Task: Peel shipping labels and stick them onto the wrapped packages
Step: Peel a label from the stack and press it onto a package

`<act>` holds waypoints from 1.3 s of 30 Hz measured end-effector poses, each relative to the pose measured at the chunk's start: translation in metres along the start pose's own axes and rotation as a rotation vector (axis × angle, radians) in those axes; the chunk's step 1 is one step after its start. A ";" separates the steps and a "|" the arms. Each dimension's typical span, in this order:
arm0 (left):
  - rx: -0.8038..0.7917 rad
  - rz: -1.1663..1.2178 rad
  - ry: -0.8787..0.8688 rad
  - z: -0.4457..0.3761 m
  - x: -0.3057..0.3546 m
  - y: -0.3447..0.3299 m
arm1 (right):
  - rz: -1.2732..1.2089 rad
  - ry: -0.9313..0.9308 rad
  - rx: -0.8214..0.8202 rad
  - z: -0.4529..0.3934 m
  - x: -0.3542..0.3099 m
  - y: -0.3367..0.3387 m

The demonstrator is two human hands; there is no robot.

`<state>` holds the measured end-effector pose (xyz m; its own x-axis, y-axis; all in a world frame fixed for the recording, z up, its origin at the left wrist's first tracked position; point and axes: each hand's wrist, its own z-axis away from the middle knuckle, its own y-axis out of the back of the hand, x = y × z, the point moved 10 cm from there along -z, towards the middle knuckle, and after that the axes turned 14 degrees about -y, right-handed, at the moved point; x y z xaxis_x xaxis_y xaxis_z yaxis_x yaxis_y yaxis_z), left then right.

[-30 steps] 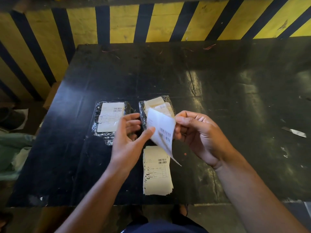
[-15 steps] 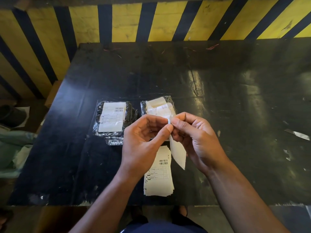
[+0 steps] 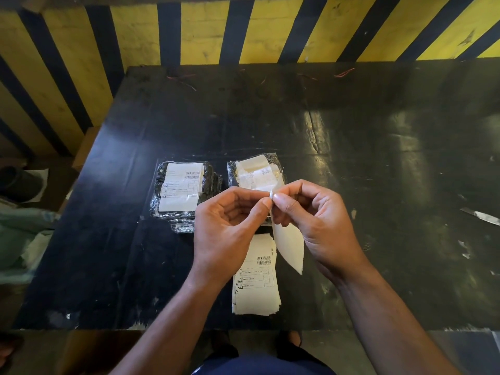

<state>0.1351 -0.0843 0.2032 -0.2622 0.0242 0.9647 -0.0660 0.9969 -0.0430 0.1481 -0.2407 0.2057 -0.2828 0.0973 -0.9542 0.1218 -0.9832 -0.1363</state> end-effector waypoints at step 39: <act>0.426 0.200 0.401 0.015 -0.086 0.050 | -0.602 -0.448 0.272 -0.027 0.105 0.054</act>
<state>0.1400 -0.0378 0.1143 0.0675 0.3159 0.9464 -0.4533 0.8547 -0.2530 0.1506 -0.2796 0.0911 -0.5884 0.6091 -0.5317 -0.3939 -0.7902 -0.4694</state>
